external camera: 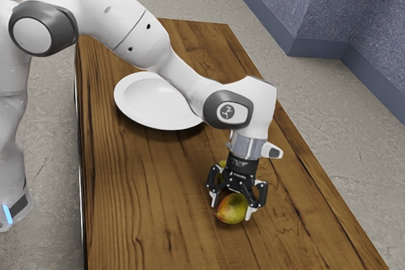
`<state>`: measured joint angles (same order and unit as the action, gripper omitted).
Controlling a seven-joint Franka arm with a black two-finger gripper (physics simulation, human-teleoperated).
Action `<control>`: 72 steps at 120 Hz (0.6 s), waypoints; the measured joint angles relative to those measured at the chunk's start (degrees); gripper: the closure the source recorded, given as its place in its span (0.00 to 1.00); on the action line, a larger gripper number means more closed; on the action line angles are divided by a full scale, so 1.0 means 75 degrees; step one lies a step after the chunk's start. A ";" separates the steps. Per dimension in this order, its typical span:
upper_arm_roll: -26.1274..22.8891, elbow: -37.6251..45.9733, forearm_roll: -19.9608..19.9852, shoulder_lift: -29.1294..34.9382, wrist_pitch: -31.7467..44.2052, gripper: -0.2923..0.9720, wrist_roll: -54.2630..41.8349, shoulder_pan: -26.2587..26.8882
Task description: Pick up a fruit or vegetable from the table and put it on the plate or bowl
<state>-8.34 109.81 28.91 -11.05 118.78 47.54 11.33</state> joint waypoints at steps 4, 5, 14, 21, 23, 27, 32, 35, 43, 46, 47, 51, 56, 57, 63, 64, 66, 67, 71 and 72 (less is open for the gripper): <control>0.0000 -0.0012 -0.0002 -0.0009 0.0001 0.25 -0.0009 0.0000; 0.0000 -0.0017 -0.0004 -0.0011 0.0001 0.26 -0.0010 0.0000; -0.0001 -0.0053 -0.0013 -0.0018 0.0012 0.36 -0.0021 0.0000; -0.0001 -0.0060 -0.0025 -0.0019 0.0024 0.43 -0.0022 0.0007; -0.0001 -0.0060 -0.0030 -0.0019 0.0028 0.44 -0.0016 0.0009; -0.0001 -0.0061 -0.0043 -0.0019 0.0037 0.45 0.0009 0.0011; -0.0007 -0.0064 -0.0057 -0.0005 0.0045 0.45 0.0043 0.0010; -0.0009 -0.0067 -0.0065 0.0009 0.0049 0.45 0.0062 0.0011; -0.0007 -0.0063 -0.0080 0.0107 0.0058 0.46 0.0111 0.0013; -0.0005 -0.0062 -0.0086 0.0204 0.0060 0.46 0.0129 0.0015; -0.0002 -0.0062 -0.0089 0.0251 0.0061 0.46 0.0135 0.0016; 0.0005 -0.0057 -0.0097 0.0444 0.0064 0.46 0.0159 0.0013; 0.0024 -0.0040 -0.0109 0.0733 0.0066 0.46 0.0191 -0.0005; 0.0037 -0.0033 -0.0111 0.0798 0.0067 0.46 0.0197 -0.0004; 0.0238 0.0026 -0.0175 0.1193 0.0068 0.46 0.0243 0.0089; 0.0289 0.0043 -0.0202 0.1272 0.0068 0.46 0.0253 0.0114; 0.0398 0.0093 -0.0260 0.1454 0.0068 0.46 0.0275 0.0170; 0.0458 0.0133 -0.0292 0.1562 0.0068 0.46 0.0287 0.0202; 0.0661 0.0317 -0.0442 0.2000 0.0068 0.45 0.0343 0.0291; 0.0711 0.0370 -0.0485 0.2111 0.0068 0.45 0.0360 0.0305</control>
<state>-3.01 112.59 25.27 4.78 119.29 50.23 13.61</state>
